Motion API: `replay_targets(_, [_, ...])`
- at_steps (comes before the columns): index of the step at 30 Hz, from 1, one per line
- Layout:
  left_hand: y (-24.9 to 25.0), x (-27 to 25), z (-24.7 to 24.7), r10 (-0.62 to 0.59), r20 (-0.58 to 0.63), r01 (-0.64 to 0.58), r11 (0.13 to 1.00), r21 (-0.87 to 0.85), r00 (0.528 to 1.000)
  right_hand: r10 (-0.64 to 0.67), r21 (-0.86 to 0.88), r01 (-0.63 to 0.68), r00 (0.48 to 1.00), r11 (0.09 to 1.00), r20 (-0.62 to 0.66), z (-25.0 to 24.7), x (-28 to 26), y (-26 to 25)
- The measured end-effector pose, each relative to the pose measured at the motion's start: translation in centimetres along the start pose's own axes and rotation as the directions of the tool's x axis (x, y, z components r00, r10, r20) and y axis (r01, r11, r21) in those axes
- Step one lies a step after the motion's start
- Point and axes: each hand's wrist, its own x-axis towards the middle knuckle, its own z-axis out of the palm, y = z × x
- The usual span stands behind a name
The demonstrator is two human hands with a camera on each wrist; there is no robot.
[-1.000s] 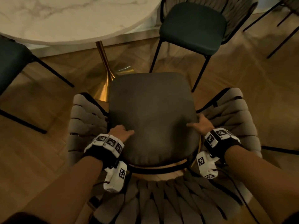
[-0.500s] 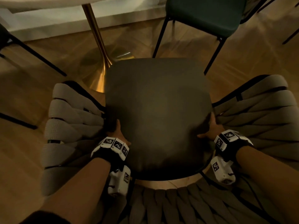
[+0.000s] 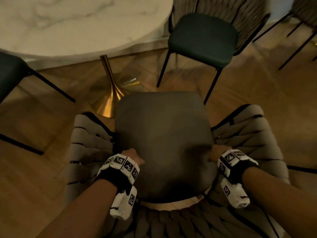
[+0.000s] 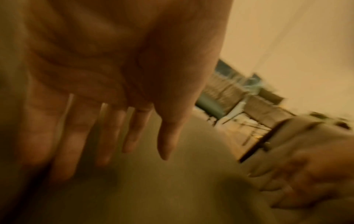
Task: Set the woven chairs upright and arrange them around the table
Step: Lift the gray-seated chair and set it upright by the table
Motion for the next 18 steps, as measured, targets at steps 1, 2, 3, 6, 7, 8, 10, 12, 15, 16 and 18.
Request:
replay_targets(1, [0.1, -1.2, -0.8, 0.049, -0.044, -0.049, 0.999, -0.005, 0.998, 0.015, 0.071, -0.015, 1.000, 0.997, -0.002, -0.8, -1.2, 0.0])
replay_targets(2, [0.3, -2.5, -1.7, 0.094, -0.101, -0.098, 0.994, -0.040, 0.990, -0.026, 0.139, 0.027, 1.000, 0.990, -0.005, -1.6, -2.2, 0.1])
replay_targets(3, [0.4, -4.0, -2.5, 0.160, -0.174, -0.180, 0.977, -0.110, 0.972, -0.091, 0.244, 0.091, 0.996, 0.965, -0.010, -2.7, -3.8, 0.1])
replay_targets(6, [0.0, -9.2, -3.7, 0.337, -0.397, -0.472, 0.824, -0.314, 0.854, -0.244, 0.565, 0.263, 0.963, 0.782, -0.111, -5.5, -10.1, 1.2])
replay_targets(7, [-0.4, -10.9, -3.8, 0.376, -0.461, -0.544, 0.777, -0.317, 0.804, -0.257, 0.633, 0.301, 0.953, 0.713, -0.162, -5.6, -12.0, 1.9])
replay_targets(8, [-0.9, -12.3, -3.5, 0.384, -0.515, -0.585, 0.748, -0.314, 0.766, -0.243, 0.679, 0.325, 0.946, 0.658, -0.217, -5.4, -13.6, 2.6])
replay_targets(10, [-2.5, -14.2, -2.4, 0.353, -0.605, -0.616, 0.727, -0.303, 0.714, -0.163, 0.698, 0.349, 0.933, 0.625, -0.321, -4.3, -16.1, 4.1])
replay_targets(12, [-4.8, -15.3, -0.8, 0.287, -0.686, -0.626, 0.716, -0.310, 0.669, 0.001, 0.683, 0.327, 0.902, 0.653, -0.432, -1.9, -18.0, 5.6])
replay_targets(15, [-8.8, -15.6, 1.9, 0.182, -0.745, -0.492, 0.843, -0.217, 0.641, 0.251, 0.660, 0.208, 0.811, 0.722, -0.529, 2.5, -20.2, 7.9])
replay_targets(16, [-10.0, -15.3, 3.0, 0.160, -0.729, -0.385, 0.910, -0.152, 0.665, 0.305, 0.662, 0.151, 0.797, 0.734, -0.521, 4.2, -20.8, 8.5])
replay_targets(18, [-11.7, -14.9, 5.4, 0.076, -0.648, -0.171, 0.982, -0.085, 0.758, 0.382, 0.682, 0.054, 0.795, 0.729, -0.471, 7.4, -21.3, 9.3])
